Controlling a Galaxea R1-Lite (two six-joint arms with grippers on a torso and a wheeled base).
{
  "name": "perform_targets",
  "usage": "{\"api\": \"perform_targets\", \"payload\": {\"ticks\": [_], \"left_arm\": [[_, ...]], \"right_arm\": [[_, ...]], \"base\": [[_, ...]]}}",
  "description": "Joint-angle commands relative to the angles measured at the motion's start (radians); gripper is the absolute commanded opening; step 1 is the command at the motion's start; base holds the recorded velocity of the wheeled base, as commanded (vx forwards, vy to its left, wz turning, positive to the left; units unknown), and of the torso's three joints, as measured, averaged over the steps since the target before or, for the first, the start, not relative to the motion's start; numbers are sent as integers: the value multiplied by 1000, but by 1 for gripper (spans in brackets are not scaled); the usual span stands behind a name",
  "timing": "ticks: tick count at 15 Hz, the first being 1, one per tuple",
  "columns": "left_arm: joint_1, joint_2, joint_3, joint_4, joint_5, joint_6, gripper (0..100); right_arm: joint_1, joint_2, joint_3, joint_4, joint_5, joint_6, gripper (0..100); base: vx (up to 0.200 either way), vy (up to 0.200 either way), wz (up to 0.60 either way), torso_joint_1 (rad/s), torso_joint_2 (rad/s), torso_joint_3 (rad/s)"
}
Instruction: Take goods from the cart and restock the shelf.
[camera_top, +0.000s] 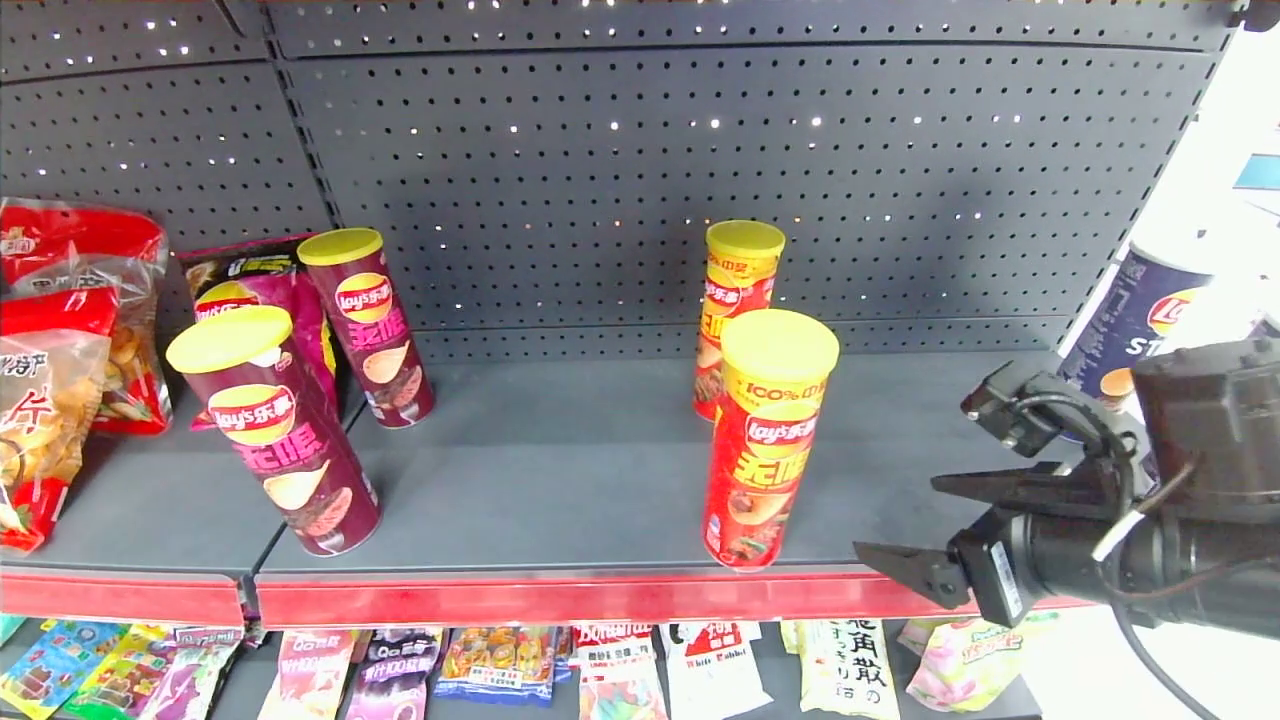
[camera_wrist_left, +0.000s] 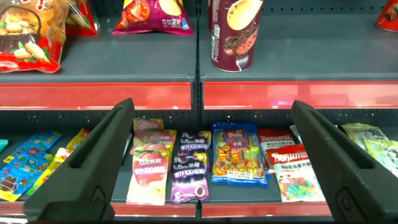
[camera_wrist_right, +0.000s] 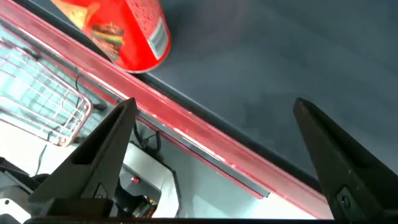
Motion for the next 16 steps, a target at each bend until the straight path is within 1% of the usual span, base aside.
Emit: {"api": "perform_targets", "payload": {"ticks": [1, 5, 8, 10, 16], "left_arm": [[0, 0, 0, -1, 0, 0, 100], [0, 0, 0, -1, 0, 0, 100], [0, 0, 0, -1, 0, 0, 100], [0, 0, 0, -1, 0, 0, 100], [0, 0, 0, 1, 0, 0, 100]], "right_arm": [[18, 81, -16, -1, -26, -1, 100], [15, 132, -47, -1, -38, 1, 100], [17, 204, -118, -1, -77, 2, 100], [15, 236, -148, -1, -80, -1, 100], [5, 284, -167, -2, -110, -2, 100]], "base": [[0, 0, 0, 0, 0, 0], [0, 0, 0, 0, 0, 0], [0, 0, 0, 0, 0, 0], [0, 0, 0, 0, 0, 0], [0, 0, 0, 0, 0, 0]]}}
